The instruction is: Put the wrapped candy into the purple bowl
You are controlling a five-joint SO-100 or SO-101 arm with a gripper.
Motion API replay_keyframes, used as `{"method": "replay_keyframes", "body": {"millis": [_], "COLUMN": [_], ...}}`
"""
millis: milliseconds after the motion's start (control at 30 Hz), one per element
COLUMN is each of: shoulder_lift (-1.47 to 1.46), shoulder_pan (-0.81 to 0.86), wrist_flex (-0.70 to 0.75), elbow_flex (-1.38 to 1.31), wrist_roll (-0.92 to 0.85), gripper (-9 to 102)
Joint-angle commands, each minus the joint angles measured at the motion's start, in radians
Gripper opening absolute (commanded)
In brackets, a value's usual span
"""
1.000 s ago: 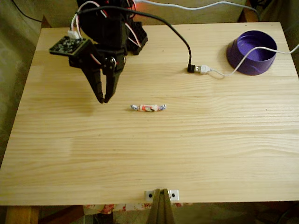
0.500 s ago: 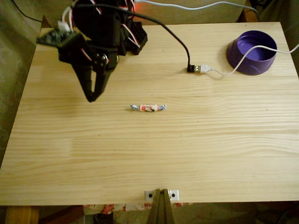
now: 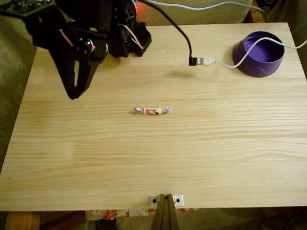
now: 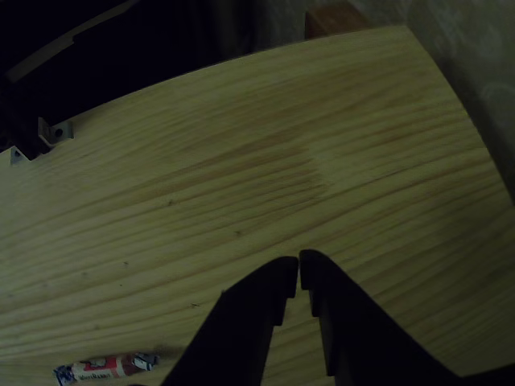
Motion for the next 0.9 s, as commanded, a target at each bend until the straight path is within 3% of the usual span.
{"method": "replay_keyframes", "body": {"millis": [0,100,200,567,867], "shoulder_lift": [-0.075,-0.126,-0.189,-0.643,-0.839], "shoulder_pan": [-0.051,-0.071,-0.104,-0.327,-0.437], "wrist_flex": [0.014,0.044,0.078,0.287,0.333], "elbow_flex": [-0.140,-0.179,-0.202,-0.537,-0.627], "wrist_roll": [-0.170,-0.514,-0.666,-0.735,-0.861], "gripper": [-2,-2,-2,-1,3]}}
